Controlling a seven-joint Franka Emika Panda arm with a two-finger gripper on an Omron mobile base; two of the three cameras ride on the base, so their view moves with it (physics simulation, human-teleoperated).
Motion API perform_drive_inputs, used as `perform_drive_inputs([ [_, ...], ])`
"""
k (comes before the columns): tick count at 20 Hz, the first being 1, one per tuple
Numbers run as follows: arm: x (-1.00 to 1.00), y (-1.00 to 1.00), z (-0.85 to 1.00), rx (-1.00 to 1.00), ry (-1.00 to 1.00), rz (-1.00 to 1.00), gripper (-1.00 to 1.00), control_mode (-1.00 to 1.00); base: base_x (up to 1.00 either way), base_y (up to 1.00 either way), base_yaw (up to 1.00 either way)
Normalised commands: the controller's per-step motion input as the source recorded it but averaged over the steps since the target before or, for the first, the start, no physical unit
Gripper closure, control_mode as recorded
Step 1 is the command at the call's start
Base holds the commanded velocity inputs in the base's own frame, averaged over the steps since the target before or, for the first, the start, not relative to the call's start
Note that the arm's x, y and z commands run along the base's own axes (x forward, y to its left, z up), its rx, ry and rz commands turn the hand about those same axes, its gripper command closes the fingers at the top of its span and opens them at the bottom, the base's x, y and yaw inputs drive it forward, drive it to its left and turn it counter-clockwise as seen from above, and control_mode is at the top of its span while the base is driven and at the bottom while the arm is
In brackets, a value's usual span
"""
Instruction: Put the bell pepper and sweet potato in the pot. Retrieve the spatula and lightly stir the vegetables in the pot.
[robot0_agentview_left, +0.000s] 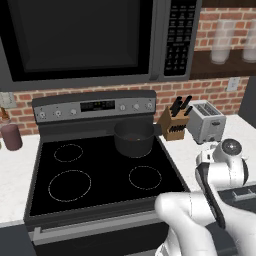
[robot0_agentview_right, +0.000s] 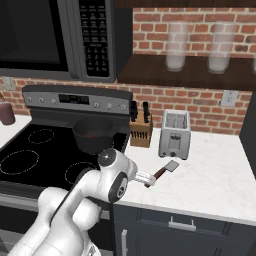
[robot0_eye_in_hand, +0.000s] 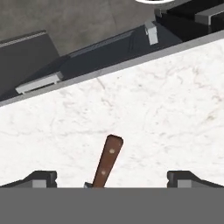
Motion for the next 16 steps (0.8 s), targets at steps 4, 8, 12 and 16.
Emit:
perform_drive_inputs([
  [4,0.34,-0.02,-0.22,0.07,0.09,0.0,-1.0,-1.0,0.0,0.0,0.0],
  [8,0.5,-0.04,-0.23,0.09,0.12,-0.01,-1.0,-1.0,0.0,0.0,0.0],
  [12,0.53,-0.1,-0.35,0.06,0.11,-0.04,-1.0,-1.0,0.0,0.0,0.0],
  [16,0.35,-0.35,-0.39,0.0,0.05,-0.11,-1.0,-1.0,0.0,0.0,0.0],
])
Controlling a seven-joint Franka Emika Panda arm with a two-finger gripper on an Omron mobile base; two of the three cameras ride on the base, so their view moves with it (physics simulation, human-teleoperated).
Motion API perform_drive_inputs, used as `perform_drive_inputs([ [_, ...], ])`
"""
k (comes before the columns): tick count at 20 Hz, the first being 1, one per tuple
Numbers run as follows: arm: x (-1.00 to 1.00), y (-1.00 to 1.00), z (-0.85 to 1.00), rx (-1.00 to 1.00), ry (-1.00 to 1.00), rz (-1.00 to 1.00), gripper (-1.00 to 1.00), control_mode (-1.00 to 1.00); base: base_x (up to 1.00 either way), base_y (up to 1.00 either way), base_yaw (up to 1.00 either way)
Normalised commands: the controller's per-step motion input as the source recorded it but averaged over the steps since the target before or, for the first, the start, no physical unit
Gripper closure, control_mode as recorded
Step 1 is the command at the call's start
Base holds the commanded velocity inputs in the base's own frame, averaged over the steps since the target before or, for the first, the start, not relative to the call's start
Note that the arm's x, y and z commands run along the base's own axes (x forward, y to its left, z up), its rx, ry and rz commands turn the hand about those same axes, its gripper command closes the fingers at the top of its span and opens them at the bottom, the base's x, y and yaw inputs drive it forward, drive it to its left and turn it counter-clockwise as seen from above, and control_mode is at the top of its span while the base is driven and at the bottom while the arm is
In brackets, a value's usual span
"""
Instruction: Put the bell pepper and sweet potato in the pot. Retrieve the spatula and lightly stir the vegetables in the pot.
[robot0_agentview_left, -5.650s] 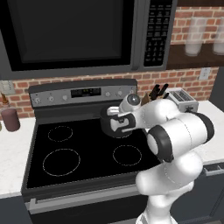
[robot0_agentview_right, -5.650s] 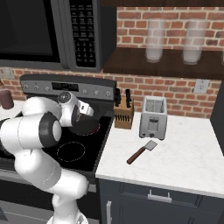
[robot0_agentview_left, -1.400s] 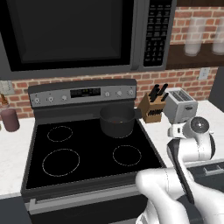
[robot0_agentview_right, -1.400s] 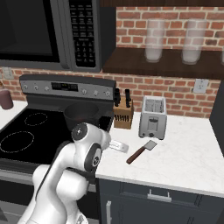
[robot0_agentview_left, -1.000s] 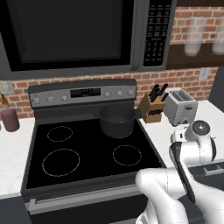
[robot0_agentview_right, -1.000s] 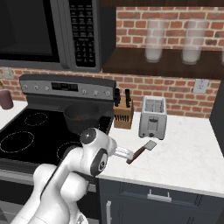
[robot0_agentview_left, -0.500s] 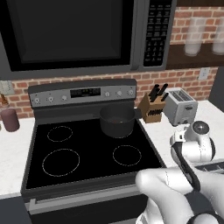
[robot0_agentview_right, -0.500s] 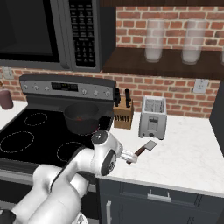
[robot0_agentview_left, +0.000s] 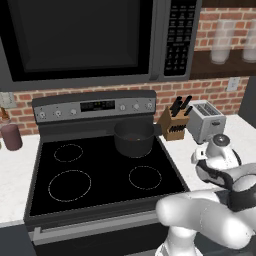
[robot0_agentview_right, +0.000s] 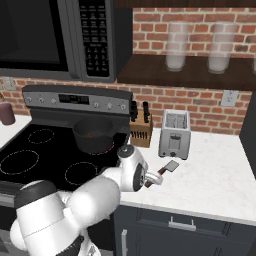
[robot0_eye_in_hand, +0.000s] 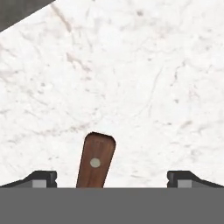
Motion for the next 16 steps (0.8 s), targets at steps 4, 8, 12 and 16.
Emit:
perform_drive_inputs([
  [4,0.28,-0.4,-0.38,0.0,0.06,-0.15,-1.0,-1.0,0.0,0.0,0.0],
  [8,0.13,-0.27,-0.41,0.01,0.06,-0.11,-1.0,-1.0,0.0,0.0,0.0],
  [12,0.0,-0.17,-0.45,0.03,0.01,-0.07,-1.0,-1.0,0.0,0.0,0.0],
  [16,-0.07,-0.23,-0.55,0.04,0.0,-0.06,-1.0,-1.0,0.0,0.0,0.0],
])
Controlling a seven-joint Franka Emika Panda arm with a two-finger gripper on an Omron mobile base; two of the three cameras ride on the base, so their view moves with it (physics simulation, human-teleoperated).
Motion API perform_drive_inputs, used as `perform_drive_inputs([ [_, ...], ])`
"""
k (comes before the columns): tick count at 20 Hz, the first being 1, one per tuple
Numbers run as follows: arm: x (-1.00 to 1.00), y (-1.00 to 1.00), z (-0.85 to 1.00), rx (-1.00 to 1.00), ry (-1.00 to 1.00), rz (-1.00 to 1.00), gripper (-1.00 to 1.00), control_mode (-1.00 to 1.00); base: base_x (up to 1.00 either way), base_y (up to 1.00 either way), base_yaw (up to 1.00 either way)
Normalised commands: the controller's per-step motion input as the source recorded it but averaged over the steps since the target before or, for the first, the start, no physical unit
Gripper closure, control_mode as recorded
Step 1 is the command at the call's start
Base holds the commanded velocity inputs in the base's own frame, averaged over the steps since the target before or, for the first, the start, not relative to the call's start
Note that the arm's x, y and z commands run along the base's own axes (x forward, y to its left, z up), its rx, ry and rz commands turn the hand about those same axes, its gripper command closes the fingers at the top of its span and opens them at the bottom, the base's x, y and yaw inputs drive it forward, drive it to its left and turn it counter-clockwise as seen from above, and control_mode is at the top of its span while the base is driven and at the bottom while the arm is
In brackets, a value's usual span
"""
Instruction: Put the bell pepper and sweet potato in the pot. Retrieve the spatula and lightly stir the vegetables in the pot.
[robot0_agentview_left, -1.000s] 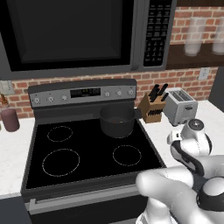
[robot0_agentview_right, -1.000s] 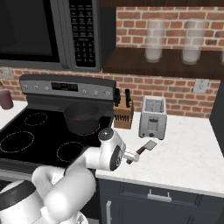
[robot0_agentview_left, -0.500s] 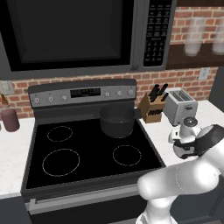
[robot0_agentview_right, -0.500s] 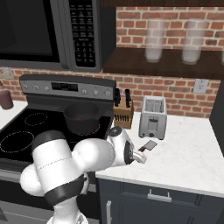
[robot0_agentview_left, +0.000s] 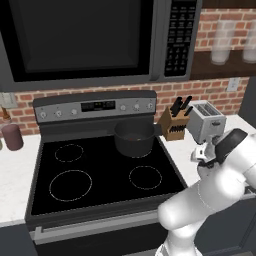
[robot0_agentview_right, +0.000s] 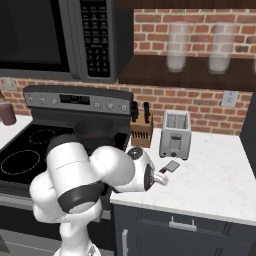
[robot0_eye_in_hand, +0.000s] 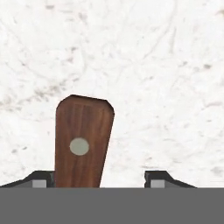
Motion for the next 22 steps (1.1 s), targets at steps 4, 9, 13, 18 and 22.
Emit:
perform_drive_inputs([
  [4,-0.55,-0.31,-0.68,0.03,0.0,-0.1,1.0,-1.0,0.0,0.0,0.0],
  [9,-0.71,-0.33,-0.57,0.05,0.0,-0.16,1.0,-1.0,0.0,0.0,0.0],
  [13,-0.21,-0.11,-0.19,0.04,0.03,-0.18,1.0,-1.0,0.0,0.0,0.0],
  [18,0.0,0.0,0.29,0.02,0.08,-0.12,1.0,-1.0,0.0,0.0,0.0],
  [22,0.0,-0.07,1.0,0.16,0.01,-0.02,1.0,-1.0,0.0,0.0,0.0],
])
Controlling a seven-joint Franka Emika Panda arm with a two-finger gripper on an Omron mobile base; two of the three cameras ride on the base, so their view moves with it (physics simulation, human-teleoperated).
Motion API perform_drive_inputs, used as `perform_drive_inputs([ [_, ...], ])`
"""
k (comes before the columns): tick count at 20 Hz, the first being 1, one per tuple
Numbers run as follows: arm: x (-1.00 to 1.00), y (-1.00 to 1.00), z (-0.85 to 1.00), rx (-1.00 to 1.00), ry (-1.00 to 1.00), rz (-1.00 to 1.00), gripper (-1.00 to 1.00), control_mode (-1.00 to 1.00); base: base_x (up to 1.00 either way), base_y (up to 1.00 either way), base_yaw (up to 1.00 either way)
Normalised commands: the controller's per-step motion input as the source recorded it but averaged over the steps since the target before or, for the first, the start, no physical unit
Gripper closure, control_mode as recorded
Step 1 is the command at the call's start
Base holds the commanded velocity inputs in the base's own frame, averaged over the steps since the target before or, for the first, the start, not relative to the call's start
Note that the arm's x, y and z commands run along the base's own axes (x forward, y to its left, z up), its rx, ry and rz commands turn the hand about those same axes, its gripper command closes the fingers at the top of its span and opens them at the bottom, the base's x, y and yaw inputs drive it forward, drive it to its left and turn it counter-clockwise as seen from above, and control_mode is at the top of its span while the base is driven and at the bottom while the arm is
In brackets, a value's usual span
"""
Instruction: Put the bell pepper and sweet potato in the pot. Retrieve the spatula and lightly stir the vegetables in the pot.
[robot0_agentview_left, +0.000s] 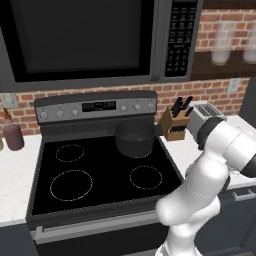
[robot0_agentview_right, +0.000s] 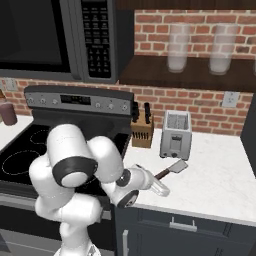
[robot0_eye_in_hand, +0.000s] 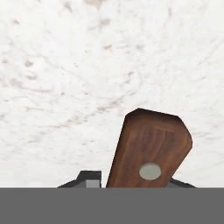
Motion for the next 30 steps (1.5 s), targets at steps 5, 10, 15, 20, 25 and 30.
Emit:
perform_drive_inputs([
  [5,-0.05,-0.09,1.0,0.26,0.0,-0.01,1.0,-1.0,0.0,0.0,0.0],
  [10,0.0,-0.13,1.0,0.25,0.02,-0.04,1.0,-1.0,0.0,0.0,0.0],
  [15,-0.05,-0.2,1.0,0.28,0.14,-0.04,1.0,-1.0,0.0,0.0,0.0],
  [20,-0.35,-0.11,1.0,0.29,0.14,-0.03,1.0,-1.0,0.0,0.0,0.0],
  [25,-0.77,0.03,1.0,0.34,0.05,-0.09,1.0,-1.0,0.0,0.0,0.0],
  [30,-0.66,0.31,0.83,0.42,0.0,-0.28,1.0,-1.0,0.0,0.0,0.0],
])
